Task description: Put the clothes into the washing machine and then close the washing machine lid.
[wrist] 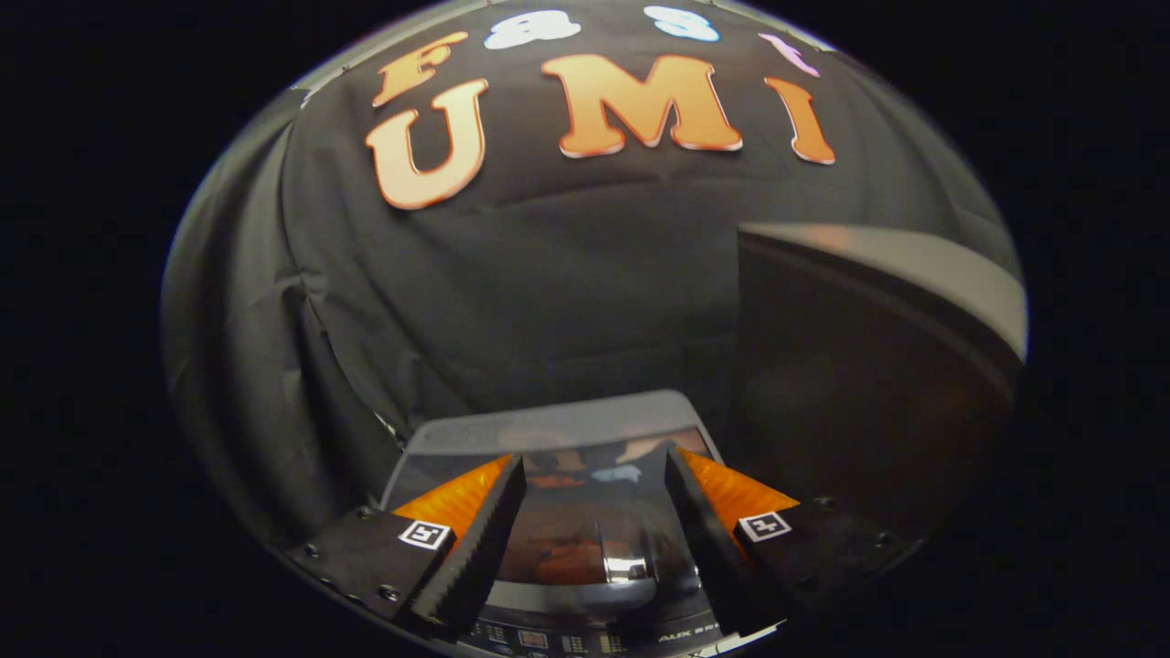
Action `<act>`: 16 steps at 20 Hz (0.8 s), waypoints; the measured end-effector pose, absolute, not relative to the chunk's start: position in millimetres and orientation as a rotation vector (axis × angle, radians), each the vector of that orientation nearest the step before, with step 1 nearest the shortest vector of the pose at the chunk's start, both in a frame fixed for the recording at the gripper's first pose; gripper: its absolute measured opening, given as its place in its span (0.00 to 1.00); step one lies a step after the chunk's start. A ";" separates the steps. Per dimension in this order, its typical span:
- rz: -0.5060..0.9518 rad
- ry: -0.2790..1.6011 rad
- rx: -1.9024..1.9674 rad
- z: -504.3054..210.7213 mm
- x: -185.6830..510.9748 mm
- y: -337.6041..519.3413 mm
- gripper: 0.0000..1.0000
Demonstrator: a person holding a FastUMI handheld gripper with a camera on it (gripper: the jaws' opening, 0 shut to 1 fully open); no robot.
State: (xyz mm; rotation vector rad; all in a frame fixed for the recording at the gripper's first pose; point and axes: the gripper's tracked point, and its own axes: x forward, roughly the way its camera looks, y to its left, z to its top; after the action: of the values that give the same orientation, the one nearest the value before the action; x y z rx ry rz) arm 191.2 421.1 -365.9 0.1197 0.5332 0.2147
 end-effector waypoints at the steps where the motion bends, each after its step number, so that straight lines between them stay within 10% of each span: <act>1: 0.225 0.498 0.121 -349.4 197.7 425.2 0.99; 16: 0.225 0.165 0.081 -92.7 184.2 396.2 0.98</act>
State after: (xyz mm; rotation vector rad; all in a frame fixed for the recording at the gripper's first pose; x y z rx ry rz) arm 184.2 396.2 -92.7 0.0809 0.1655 0.2253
